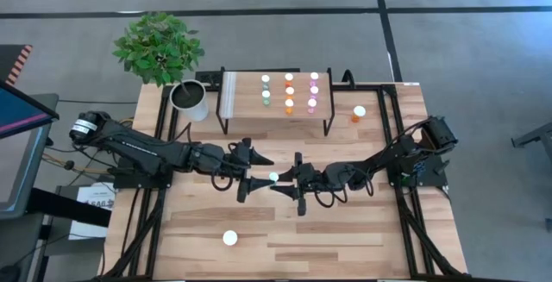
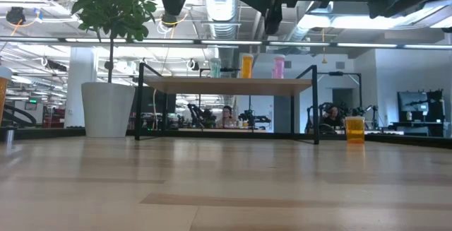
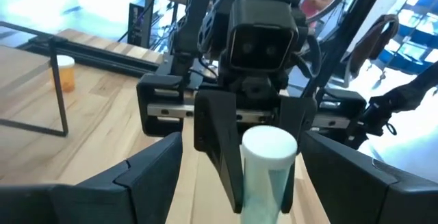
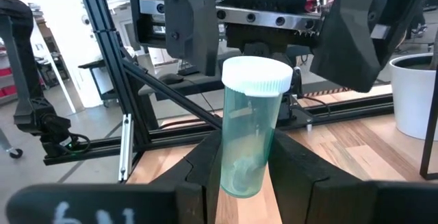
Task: Pick and place medicine bottles onto shelf by color
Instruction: Put the blue pill bottle on the shelf aligned with the other blue pill bottles
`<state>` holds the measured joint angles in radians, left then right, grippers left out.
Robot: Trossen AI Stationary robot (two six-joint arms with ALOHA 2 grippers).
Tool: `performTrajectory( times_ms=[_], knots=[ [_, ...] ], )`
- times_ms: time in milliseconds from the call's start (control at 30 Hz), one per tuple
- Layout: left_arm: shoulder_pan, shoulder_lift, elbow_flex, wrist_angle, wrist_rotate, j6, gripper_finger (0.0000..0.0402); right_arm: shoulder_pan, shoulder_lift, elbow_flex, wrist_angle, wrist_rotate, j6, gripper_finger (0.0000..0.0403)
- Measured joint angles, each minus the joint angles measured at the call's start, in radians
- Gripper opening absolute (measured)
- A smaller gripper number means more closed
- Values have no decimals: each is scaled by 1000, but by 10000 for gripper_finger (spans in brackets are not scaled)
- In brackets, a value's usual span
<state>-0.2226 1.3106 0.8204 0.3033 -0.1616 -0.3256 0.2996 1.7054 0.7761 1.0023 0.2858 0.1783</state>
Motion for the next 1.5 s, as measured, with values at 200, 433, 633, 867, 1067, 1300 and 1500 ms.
performTrajectory(
  times_ms=[200, 433, 633, 867, 1067, 1300, 1500],
  knots=[
    [0, 0, 0, -3, 0, 0, 286, 0, 0, 0, 0, 0, 0, 125],
    [-1, 0, 0, -8, 18, -1, 286, 0, 0, 0, 0, 0, -1, 125],
    [-15, 0, -2, -8, 18, 6, 286, 0, 0, 0, 0, 0, 1, 125],
    [-26, 0, -2, 3, 17, 11, 286, -9, 1, 34, -28, 0, 57, 125],
    [-26, 0, -3, 3, 17, 10, 286, -4, 1, 68, -105, 0, 57, 125],
    [-26, 0, -3, 1, 18, 10, 286, 1, 1, 68, -111, 0, 53, 125],
    [-26, 0, -3, 1, 8, 3, 267, 1, 1, 68, -116, 1, 52, 125]
  ],
)
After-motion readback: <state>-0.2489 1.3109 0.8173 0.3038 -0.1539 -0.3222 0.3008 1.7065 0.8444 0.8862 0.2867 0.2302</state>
